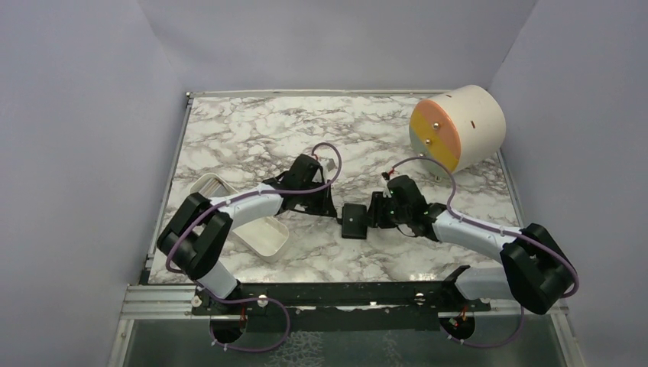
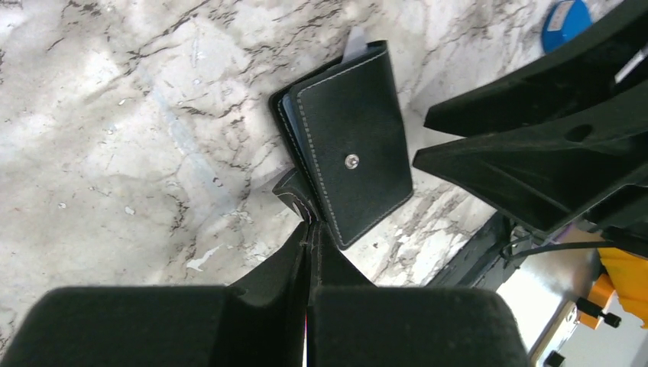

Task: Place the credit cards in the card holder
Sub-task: Open the card holder at the center of the board.

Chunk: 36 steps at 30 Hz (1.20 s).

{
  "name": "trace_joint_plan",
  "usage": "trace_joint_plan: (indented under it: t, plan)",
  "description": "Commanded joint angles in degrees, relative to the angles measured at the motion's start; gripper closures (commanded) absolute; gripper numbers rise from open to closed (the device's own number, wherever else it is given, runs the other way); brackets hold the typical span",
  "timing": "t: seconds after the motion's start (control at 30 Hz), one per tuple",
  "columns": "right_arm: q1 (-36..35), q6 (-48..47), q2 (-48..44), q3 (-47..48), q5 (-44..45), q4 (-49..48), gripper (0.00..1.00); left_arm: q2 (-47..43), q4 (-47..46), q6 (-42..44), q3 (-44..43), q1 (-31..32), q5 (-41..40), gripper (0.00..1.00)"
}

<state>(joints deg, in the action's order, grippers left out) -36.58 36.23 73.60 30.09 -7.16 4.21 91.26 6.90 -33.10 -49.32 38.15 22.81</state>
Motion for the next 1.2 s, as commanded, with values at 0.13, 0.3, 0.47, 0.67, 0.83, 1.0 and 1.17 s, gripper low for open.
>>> trace_joint_plan:
  t: [0.13, 0.3, 0.47, 0.67, 0.83, 1.0, 1.17]
  plan:
    - [-0.2, -3.4, -2.6, 5.9, 0.8, 8.4, 0.46, -6.1, -4.4, -3.5, 1.0, 0.0, 5.2, 1.0]
    - [-0.2, -1.5, -3.1, 6.2, -3.7, 6.1, 0.36, -7.5, -5.4, -5.0, 1.0, 0.0, 6.2, 1.0]
    - [-0.3, 0.5, -1.6, 6.7, -7.8, 3.6, 0.34, -8.6, -6.3, -6.3, 1.1, 0.0, 7.0, 1.0]
    - [-0.4, 2.4, -0.7, 5.4, -11.3, -1.2, 0.33, -9.4, -6.8, -7.5, 1.2, 0.0, 6.7, 1.0]
    - [-0.4, 2.9, 1.7, 5.8, -9.5, -0.4, 0.33, -9.9, -6.9, -7.7, 1.5, 0.1, 6.3, 1.0]
    - [-0.4, 2.7, 2.1, 5.3, -5.9, -0.1, 0.39, -10.1, -6.9, -7.7, 1.6, 0.1, 6.4, 1.0]
    - [-0.4, 2.0, 1.9, 5.1, -2.5, 2.4, 0.48, -10.6, -5.3, -6.4, 1.7, 0.1, 4.5, 1.0]
